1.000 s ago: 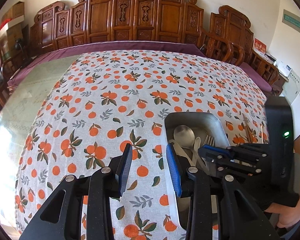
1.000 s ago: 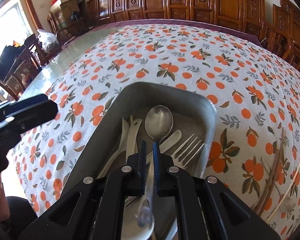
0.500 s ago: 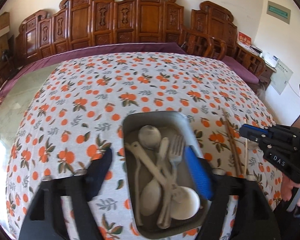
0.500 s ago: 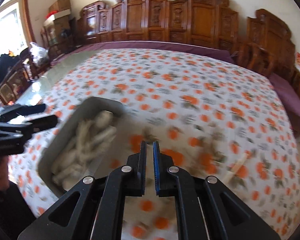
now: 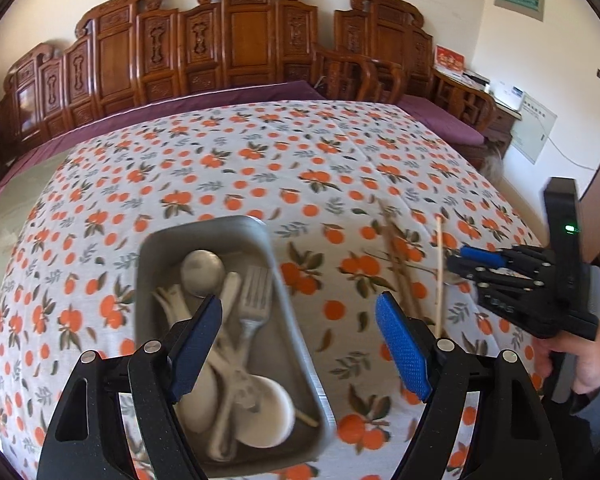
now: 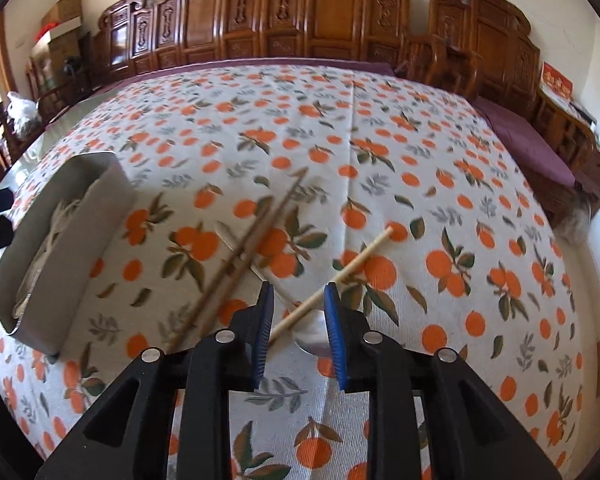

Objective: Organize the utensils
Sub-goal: 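Grasp a wooden chopstick with the right gripper while the left gripper approaches the chopsticks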

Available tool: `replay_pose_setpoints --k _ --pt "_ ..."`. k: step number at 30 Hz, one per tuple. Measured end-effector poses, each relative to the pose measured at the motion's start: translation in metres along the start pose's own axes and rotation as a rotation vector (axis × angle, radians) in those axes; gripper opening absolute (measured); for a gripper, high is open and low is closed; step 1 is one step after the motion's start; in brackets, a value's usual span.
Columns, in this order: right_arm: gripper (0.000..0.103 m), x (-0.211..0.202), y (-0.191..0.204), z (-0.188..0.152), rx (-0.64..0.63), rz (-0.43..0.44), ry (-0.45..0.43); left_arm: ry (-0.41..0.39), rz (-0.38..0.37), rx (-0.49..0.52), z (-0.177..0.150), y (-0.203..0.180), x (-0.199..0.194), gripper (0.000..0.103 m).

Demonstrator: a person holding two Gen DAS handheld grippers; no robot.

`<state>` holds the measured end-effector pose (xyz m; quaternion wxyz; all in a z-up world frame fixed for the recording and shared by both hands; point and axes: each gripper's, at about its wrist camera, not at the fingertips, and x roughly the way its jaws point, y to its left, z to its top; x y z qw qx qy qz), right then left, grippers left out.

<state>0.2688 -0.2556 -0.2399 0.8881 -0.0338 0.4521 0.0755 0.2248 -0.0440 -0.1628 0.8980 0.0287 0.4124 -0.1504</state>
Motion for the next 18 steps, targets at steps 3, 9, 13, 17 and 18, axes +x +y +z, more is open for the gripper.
replay_pose_setpoints --k 3,9,13,17,18 --pt "0.028 0.01 -0.002 -0.001 0.021 0.003 0.011 0.009 -0.021 0.018 -0.003 -0.015 0.004 0.076" --pt "0.028 0.027 -0.008 0.001 0.046 0.013 0.037 0.032 -0.031 0.058 -0.01 -0.038 0.014 0.076" --pt "0.026 0.03 -0.013 -0.001 0.071 0.026 0.056 0.043 -0.032 0.061 -0.014 -0.045 0.019 0.076" --pt "0.022 0.028 -0.021 -0.003 0.11 0.052 0.061 0.053 -0.032 0.077 -0.019 -0.055 0.024 0.076" --pt "0.02 0.027 -0.025 -0.004 0.129 0.058 0.064 0.054 -0.032 0.08 -0.019 -0.057 0.025 0.076"
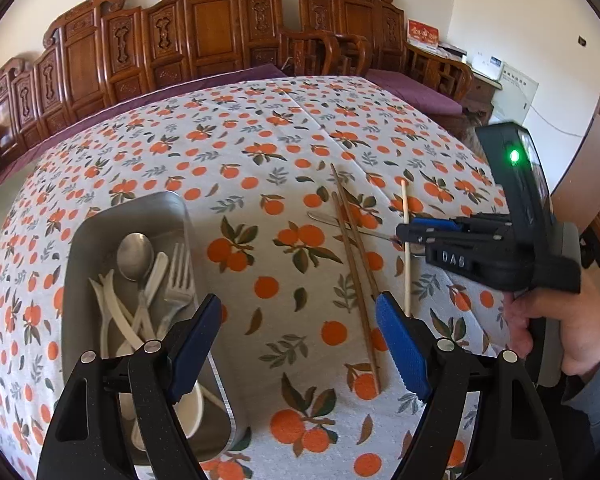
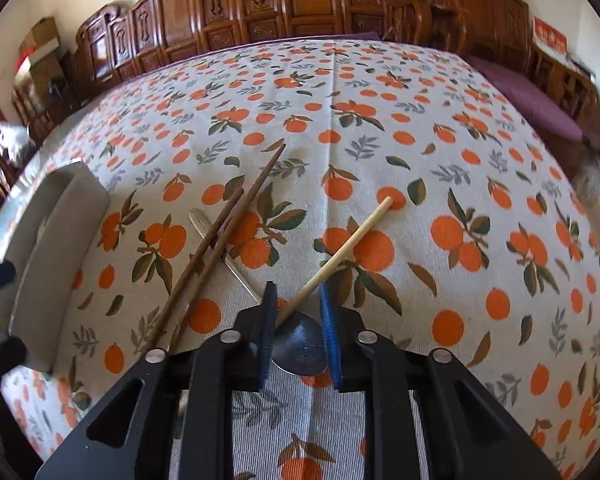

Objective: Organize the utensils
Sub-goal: 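Grasp a wooden chopstick with the right gripper while the left gripper approaches the chopsticks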

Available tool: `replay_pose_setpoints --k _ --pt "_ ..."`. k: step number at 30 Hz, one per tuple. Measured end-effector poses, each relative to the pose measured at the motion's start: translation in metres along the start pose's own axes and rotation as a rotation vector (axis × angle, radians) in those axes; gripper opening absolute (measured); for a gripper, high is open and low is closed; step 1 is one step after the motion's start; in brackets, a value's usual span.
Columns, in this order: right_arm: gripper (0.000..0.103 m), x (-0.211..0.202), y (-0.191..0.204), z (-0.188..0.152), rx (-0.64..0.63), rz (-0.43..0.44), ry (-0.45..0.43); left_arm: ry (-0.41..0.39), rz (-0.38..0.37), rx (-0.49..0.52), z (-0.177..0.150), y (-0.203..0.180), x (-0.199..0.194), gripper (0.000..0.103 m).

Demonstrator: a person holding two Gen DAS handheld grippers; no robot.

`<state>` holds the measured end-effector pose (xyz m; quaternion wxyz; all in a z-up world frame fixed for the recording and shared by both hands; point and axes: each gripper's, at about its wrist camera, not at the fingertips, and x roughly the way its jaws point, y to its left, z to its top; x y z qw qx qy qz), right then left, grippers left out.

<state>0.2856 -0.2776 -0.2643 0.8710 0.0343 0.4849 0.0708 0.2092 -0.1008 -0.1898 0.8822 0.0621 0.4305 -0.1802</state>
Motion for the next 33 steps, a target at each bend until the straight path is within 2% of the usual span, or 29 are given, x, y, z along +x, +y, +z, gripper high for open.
replay_pose_setpoints --k 8,16,21,23,26,29,33 --pt "0.007 -0.002 -0.01 -0.001 0.046 0.02 0.009 0.002 -0.009 0.025 -0.006 -0.018 0.006 0.076" --pt "0.006 -0.01 -0.013 -0.002 0.045 0.012 -0.026 0.025 -0.024 0.058 -0.013 -0.031 0.016 0.076" --pt "0.006 -0.02 -0.013 0.0 0.039 0.023 -0.075 0.043 -0.039 0.067 -0.017 -0.036 0.024 0.064" --pt "0.006 -0.023 -0.013 0.0 0.04 0.033 -0.086 0.053 -0.045 0.071 -0.018 -0.038 0.029 0.054" --pt "0.006 -0.026 -0.014 0.001 0.041 0.039 -0.099 0.069 -0.055 0.074 -0.02 -0.039 0.035 0.045" --pt "0.006 -0.028 -0.014 0.001 0.033 0.036 -0.106 0.083 -0.062 0.082 -0.022 -0.043 0.041 0.038" --pt "0.006 -0.03 -0.013 0.0 0.021 0.036 -0.114 0.088 -0.05 0.094 -0.021 -0.049 0.045 0.036"
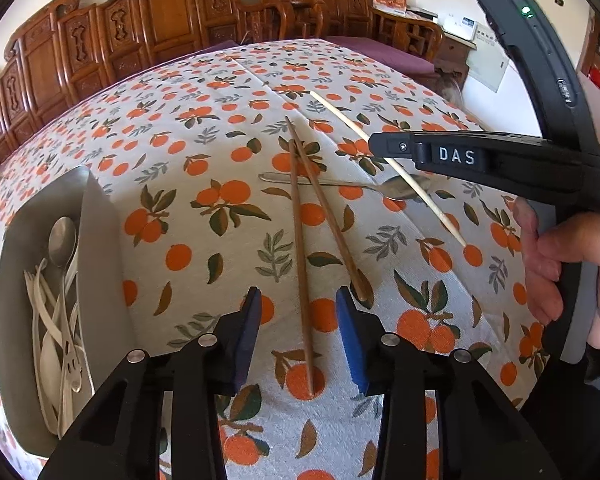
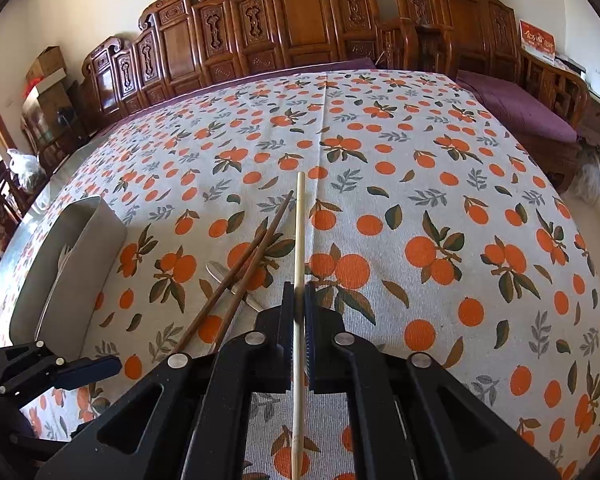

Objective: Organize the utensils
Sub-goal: 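Grasp another wooden chopstick with the left gripper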

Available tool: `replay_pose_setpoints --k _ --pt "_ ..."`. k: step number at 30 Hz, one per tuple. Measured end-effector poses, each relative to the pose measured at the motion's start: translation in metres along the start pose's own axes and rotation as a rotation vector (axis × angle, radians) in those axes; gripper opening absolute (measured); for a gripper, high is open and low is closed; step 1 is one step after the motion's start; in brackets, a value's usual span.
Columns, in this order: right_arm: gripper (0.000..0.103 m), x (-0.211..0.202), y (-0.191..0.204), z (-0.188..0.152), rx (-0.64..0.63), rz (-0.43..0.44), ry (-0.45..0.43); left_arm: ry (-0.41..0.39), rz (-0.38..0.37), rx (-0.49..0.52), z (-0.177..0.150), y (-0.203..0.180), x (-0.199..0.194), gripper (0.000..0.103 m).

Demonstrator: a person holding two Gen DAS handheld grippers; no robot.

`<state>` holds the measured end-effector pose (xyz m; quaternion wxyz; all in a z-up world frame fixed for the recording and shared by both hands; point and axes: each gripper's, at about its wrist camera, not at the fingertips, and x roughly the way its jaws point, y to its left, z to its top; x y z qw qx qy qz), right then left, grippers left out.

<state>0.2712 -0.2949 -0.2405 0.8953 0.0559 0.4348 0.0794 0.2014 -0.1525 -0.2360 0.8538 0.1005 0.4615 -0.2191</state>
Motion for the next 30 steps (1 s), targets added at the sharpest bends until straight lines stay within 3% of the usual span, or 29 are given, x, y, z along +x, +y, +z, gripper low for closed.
replay_pose_setpoints --k 5,15,19,20,30 --pt "0.006 -0.004 0.0 -0.002 -0.013 -0.006 -0.006 0.033 0.028 -0.003 0.009 0.0 0.014 0.028" --pt "0.006 -0.01 -0.001 -0.007 -0.013 0.011 -0.009 0.062 0.053 -0.016 0.034 0.0 0.036 0.023" --pt "0.006 -0.009 0.0 -0.009 -0.019 0.012 -0.003 0.073 0.058 -0.006 0.04 -0.003 0.04 0.012" --pt "0.006 -0.009 0.001 -0.009 -0.02 0.012 -0.001 0.078 0.061 -0.004 0.04 -0.004 0.04 0.004" --pt "0.006 -0.009 0.001 -0.013 -0.028 0.015 0.002 0.069 0.067 -0.028 0.033 0.005 0.014 0.004"
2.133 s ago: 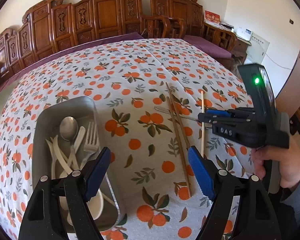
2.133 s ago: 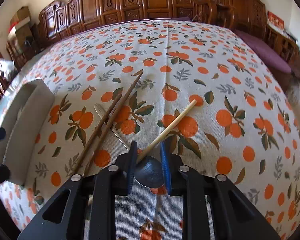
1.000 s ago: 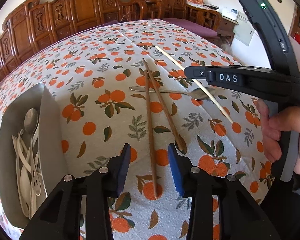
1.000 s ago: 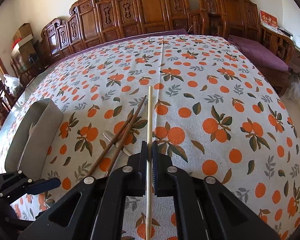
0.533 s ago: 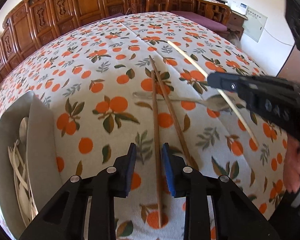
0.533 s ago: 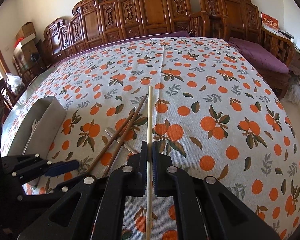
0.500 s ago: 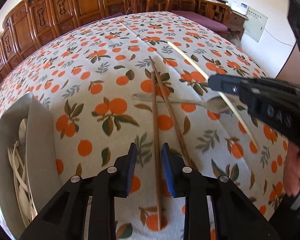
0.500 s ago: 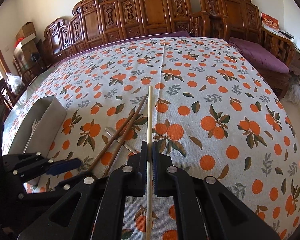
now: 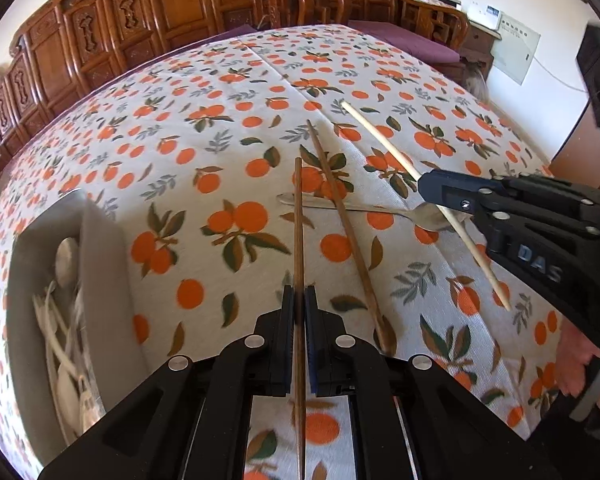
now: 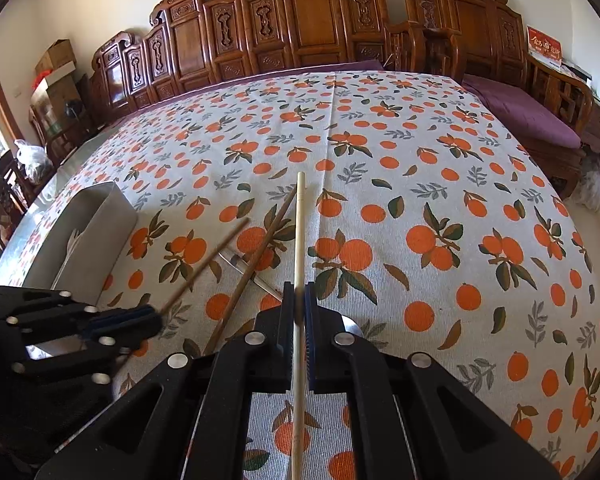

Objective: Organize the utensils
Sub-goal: 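Grasp another wooden chopstick with the left gripper, then lower the chopstick into the tray with the left gripper while the right gripper carries its chopstick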

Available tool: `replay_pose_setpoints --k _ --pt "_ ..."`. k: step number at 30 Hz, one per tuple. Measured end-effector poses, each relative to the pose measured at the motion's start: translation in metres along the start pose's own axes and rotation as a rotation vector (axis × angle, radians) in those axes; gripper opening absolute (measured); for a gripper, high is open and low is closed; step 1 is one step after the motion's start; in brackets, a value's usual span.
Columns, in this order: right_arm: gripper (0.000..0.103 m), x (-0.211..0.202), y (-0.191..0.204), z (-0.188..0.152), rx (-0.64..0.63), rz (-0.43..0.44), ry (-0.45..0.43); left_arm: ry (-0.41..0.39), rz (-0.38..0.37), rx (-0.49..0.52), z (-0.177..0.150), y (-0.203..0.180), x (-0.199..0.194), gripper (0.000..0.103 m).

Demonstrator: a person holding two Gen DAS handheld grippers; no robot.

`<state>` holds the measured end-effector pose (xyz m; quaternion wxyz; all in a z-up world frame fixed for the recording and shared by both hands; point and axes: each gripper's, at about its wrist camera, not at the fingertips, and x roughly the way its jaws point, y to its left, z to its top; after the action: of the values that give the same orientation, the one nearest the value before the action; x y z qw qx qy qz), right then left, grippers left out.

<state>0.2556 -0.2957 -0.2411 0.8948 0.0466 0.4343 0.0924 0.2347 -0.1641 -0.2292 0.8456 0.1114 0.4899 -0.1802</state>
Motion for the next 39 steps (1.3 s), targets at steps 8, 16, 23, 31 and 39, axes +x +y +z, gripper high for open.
replay_pose_setpoints --k 8,16,23,31,39 --pt "0.006 -0.007 0.007 0.003 -0.01 0.009 -0.003 -0.058 0.026 -0.02 -0.008 0.023 -0.052 0.004" --pt "0.006 -0.042 0.032 0.02 -0.064 0.029 -0.068 -0.121 0.056 -0.046 -0.01 0.05 -0.1 0.004" --pt "0.006 -0.081 0.063 0.033 -0.104 0.075 -0.121 -0.165 0.071 -0.099 -0.012 0.079 -0.129 0.004" --pt "0.006 -0.106 0.097 0.04 -0.161 0.102 -0.16 -0.171 0.076 -0.158 -0.017 0.116 -0.127 0.004" --pt "0.006 -0.093 0.109 0.035 -0.167 0.119 -0.131 -0.07 0.045 -0.213 -0.029 0.142 -0.079 0.004"
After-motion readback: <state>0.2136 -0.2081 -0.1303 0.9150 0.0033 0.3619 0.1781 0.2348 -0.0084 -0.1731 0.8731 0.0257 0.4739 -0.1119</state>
